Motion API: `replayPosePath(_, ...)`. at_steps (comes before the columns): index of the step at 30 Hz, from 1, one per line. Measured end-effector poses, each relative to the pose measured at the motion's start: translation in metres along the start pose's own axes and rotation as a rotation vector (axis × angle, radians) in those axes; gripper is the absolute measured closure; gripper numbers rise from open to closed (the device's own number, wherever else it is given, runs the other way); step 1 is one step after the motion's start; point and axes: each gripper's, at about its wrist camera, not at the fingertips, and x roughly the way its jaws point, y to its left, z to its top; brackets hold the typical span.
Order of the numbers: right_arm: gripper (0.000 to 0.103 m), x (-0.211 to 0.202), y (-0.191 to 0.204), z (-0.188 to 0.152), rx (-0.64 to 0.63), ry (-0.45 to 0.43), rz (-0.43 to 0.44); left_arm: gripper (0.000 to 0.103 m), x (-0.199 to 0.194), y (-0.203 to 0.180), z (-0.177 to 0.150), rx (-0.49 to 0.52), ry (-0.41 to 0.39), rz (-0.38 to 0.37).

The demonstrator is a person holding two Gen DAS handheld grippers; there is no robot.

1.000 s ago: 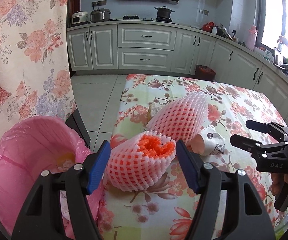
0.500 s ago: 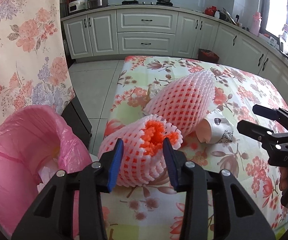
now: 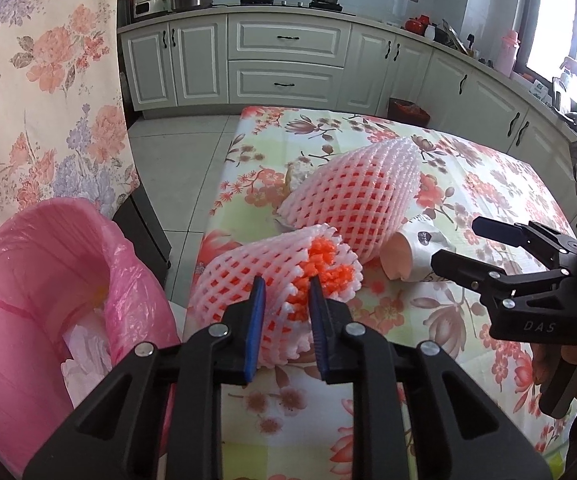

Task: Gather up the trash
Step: 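Lift the orange foam net with the left gripper while the right gripper grasps the pink foam net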

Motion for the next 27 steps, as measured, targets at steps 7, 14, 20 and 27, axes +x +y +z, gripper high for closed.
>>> replayPosePath(7, 0.019, -0.004, 0.0, 0.014, 0.01, -0.027, -0.011, 0.083, -0.001, 0.002, -0.002, -0.008, -0.002, -0.016)
replayPosePath(14, 0.019, -0.004, 0.009, 0.046, 0.016, -0.06, 0.035, 0.084, -0.003, 0.003, -0.005, -0.012, -0.001, -0.031)
replayPosePath(20, 0.019, 0.008, 0.02, 0.068, 0.022, -0.06, 0.064, 0.085, -0.006, 0.004, -0.008, -0.019, -0.004, -0.043)
replayPosePath(27, 0.021, 0.032, 0.031, 0.072, -0.015, -0.013, 0.042, 0.087, -0.013, 0.006, -0.014, -0.029, -0.011, -0.063)
